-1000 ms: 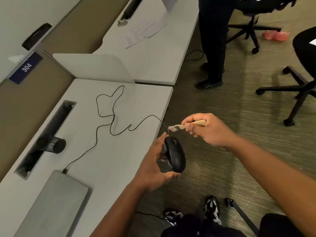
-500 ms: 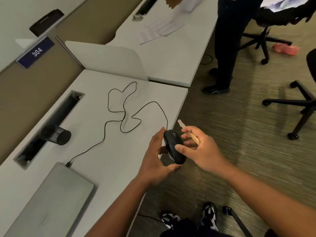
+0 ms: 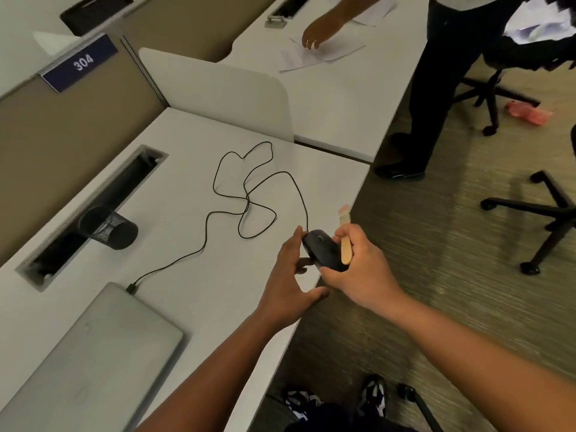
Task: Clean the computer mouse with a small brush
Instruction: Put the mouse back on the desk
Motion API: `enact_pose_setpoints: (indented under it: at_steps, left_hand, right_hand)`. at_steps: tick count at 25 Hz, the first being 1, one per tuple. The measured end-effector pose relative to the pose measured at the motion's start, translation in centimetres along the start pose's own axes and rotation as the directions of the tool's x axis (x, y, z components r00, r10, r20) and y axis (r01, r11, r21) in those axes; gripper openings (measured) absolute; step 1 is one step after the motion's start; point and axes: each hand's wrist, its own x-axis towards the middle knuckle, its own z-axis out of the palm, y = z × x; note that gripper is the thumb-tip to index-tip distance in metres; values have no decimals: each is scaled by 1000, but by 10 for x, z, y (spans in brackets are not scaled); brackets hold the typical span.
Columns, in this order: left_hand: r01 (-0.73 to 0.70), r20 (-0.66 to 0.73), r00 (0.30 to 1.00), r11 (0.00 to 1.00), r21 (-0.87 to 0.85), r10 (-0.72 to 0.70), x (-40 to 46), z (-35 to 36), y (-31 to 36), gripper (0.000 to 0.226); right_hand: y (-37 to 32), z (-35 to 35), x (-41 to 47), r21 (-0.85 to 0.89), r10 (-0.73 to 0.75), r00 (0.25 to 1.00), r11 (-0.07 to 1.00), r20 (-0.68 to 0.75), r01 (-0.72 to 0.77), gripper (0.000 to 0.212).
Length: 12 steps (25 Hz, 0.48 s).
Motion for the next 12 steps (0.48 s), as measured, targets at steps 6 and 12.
enact_pose_setpoints:
  at_steps: [6,12]
  left_hand:
    - [57,-11,998,995,86,-56,4,-31,-31,92]
    - [145,-7,989,977,154,-146,17,-59,-56,76]
  right_hand:
    - [-7,32,19,-150,-33,997,988,64,42,69]
    - [-8,67,46,-197,-78,991,976,106,98,64]
